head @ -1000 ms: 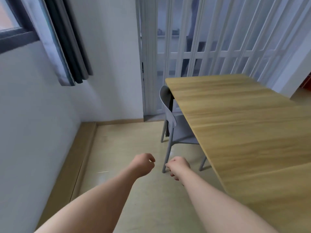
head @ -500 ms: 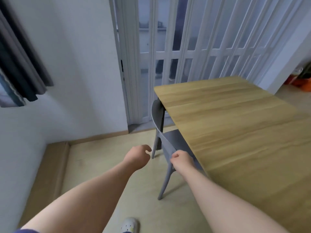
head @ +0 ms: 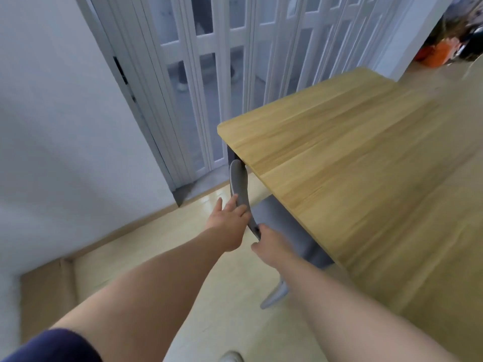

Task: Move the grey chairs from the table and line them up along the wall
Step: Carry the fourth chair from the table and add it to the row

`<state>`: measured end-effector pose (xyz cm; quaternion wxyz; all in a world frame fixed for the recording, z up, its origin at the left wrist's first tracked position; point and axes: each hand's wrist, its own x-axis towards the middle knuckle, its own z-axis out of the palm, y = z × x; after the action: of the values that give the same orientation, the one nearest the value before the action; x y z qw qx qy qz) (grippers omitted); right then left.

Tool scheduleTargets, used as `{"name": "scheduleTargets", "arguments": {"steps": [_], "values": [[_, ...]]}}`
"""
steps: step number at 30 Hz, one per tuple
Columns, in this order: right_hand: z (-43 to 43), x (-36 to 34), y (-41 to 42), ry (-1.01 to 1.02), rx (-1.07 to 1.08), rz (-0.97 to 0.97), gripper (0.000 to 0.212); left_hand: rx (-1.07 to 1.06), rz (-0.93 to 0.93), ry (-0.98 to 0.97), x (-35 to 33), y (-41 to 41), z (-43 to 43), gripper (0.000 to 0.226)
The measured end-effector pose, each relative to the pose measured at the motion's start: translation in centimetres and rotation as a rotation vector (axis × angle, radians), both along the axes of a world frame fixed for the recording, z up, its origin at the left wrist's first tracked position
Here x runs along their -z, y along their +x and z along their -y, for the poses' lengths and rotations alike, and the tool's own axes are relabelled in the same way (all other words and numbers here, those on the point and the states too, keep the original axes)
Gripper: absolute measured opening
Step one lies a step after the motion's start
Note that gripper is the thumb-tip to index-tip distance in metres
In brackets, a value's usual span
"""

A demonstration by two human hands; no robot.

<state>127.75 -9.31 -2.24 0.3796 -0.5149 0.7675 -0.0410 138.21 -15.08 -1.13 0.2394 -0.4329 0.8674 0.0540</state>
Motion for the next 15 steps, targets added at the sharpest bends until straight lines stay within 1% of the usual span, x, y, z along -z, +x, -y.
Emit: {"name": "scheduleTargets", "arguments": {"steps": [3, 7, 11, 15], "values": [[1.0, 1.0, 0.1, 0.031, -0.022, -0.109, 0.032, 0.072, 0.081, -0.032, 0.9, -1.1, 2.1, 0.055], [1.7, 1.2, -0.3, 0.035, -0.101, -0.201, 0.034, 0.139, 0.110, -0.067, 1.2, -2.0, 5.0, 0.040], [1.5, 1.4, -1.3, 0.038, -0.158, -0.196, 0.028, 0.128, 0.090, -0.064, 1.6, -2.8, 4.7, 0.039], [0.3, 1.5, -2.5, 0.043, -0.231, -0.192, 0.016, 0.132, 0.046, -0.055, 1.8, -3.1, 3.3, 0.038]]}}
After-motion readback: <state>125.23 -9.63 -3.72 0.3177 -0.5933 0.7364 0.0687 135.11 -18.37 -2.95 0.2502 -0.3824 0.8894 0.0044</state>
